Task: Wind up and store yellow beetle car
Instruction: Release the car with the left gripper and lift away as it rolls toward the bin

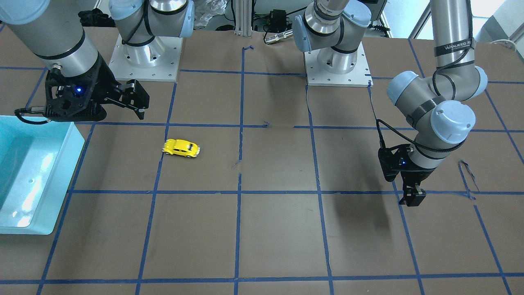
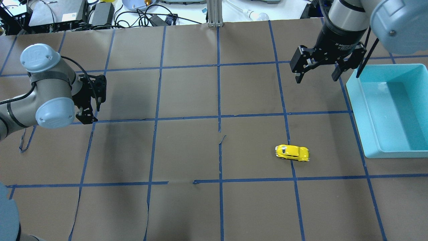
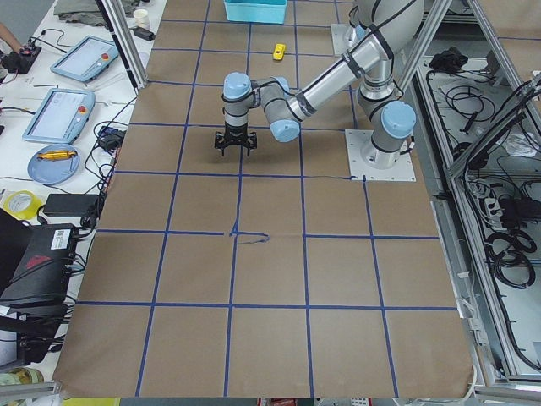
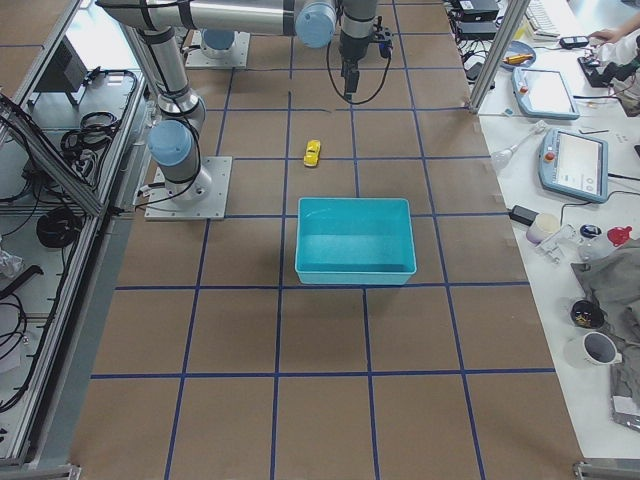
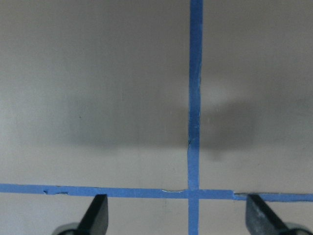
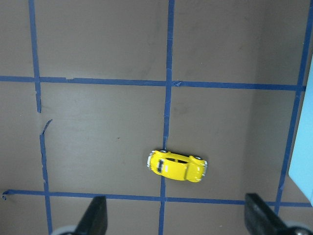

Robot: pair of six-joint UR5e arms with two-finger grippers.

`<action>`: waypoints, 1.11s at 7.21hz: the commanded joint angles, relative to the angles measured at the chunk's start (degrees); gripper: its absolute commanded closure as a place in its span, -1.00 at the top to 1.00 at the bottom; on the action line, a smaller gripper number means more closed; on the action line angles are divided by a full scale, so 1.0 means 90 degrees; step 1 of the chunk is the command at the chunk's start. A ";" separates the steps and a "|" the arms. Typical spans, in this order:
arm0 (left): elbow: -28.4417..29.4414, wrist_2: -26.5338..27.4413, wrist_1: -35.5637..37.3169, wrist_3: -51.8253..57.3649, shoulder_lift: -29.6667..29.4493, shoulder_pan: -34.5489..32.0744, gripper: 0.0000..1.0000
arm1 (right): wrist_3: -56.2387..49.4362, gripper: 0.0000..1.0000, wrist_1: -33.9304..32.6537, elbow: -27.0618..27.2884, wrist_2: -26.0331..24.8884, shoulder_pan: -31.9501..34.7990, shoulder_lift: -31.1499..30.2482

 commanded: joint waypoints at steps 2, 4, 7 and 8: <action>0.0956 -0.0112 -0.1421 -0.3842 0.0351 -0.0634 1.00 | 0.0000 1.00 -0.0010 0.0000 0.0000 -0.0006 0.0000; 0.1086 -0.0278 -0.1688 -0.5936 0.0614 -0.0703 1.00 | 0.0000 1.00 0.0000 0.0000 0.0000 0.0004 0.0000; 0.1367 -0.0512 -0.2864 -0.7310 0.1199 -0.0723 1.00 | -0.0686 1.00 -0.0029 0.0000 -0.0078 -0.0006 0.0000; 0.1572 -0.0726 -0.3451 -0.7747 0.1443 -0.0752 1.00 | -0.2404 1.00 -0.0010 0.0174 -0.0059 -0.0016 0.0010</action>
